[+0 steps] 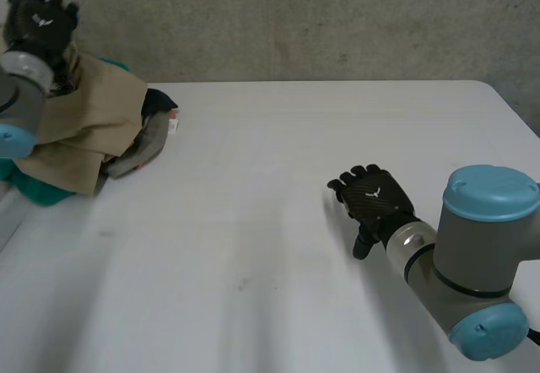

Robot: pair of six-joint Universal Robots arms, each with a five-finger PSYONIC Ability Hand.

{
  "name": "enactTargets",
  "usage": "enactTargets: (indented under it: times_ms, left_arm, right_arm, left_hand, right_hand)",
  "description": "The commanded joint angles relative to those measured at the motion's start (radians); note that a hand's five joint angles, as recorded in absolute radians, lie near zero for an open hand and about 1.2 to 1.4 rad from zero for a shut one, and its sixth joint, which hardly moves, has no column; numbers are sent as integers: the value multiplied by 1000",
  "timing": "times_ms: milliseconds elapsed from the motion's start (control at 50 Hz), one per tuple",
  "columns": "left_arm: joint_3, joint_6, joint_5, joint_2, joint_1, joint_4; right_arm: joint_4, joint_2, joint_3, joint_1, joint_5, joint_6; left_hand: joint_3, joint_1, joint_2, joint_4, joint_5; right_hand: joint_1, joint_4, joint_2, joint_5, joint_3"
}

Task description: Fold the laundry.

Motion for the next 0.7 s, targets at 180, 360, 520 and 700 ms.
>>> enactTargets:
  times_ms: [180,360,520,700]
  left_arm:
    - [-12,74,137,-186,139,38]
    - [-12,71,85,-142,111,115]
    - [-94,-60,55,102,24,274]
    - [-241,-324,169,325,-176,339]
  right_arm:
    - [1,38,-1,28,4,-39]
    - [1,34,2,22,4,-39]
    - [-5,0,-8,1,3,-33]
    - [-3,-86,-68,-71,-2,16]
  left_hand:
    - [-35,-18,-30,-29,-47]
    - [1186,1204,1192,1193,1175]
    - [1186,1204,1192,1193,1175]
    - [1186,1204,1192,1193,1175]
  right_hand:
    - [-50,-32,-29,-41,-31]
    - [-50,-32,-29,-41,-31]
    - [-50,-32,-29,-41,-31]
    - [-50,-32,-29,-41,-31]
